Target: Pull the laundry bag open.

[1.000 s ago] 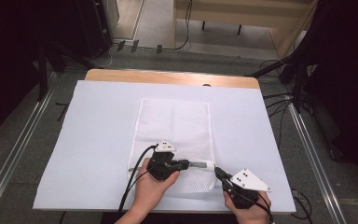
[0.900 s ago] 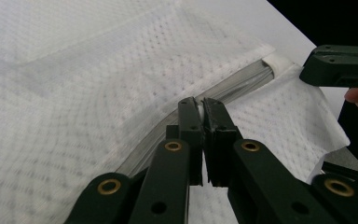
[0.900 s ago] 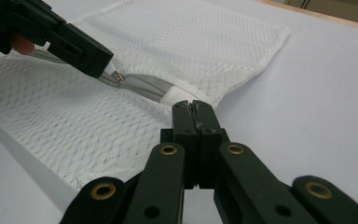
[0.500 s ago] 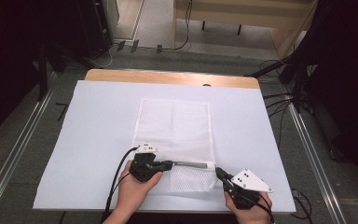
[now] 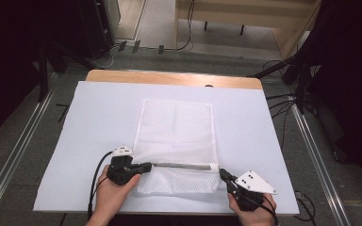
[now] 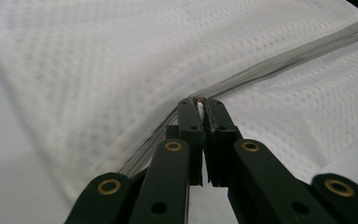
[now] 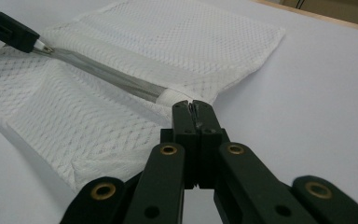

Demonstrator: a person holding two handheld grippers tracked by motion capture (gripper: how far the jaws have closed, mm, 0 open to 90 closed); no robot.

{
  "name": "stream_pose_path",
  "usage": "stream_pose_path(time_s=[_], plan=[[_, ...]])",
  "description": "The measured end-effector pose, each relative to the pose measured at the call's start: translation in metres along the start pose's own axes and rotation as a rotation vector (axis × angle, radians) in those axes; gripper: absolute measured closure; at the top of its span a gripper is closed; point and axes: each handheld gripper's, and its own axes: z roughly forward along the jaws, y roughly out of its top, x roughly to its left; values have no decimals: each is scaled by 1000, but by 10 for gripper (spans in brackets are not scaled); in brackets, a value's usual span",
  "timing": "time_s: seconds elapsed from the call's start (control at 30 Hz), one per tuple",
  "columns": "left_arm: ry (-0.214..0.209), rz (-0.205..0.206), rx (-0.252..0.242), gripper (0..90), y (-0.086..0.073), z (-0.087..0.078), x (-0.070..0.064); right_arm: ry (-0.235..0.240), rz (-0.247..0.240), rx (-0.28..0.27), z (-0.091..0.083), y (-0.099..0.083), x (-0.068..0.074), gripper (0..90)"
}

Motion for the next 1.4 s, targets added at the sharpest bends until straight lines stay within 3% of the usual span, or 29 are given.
stream_pose_path(time_s=[0.23, 0.5, 0.93, 1.1, 1.17, 1.3, 1.4], plan=[[23, -43, -12, 877, -16, -20, 19, 5, -1, 5, 0, 0, 1, 900], [23, -66, -31, 877, -26, -35, 26, 9, -9, 10, 2, 0, 0, 900], [31, -80, -28, 871, -29, -37, 34, 12, -20, 10, 1, 1, 1, 900], [48, -64, -19, 869, -29, -36, 33, 12, -22, 15, 1, 1, 2, 900], [39, -64, -19, 870, -29, -36, 33, 14, -21, 12, 0, 0, 2, 900], [-23, -60, -58, 872, -31, -41, 31, 13, -21, -4, -3, -1, 0, 900], [-19, -51, -62, 867, -32, -41, 29, 33, -13, -7, -3, -3, -2, 900]])
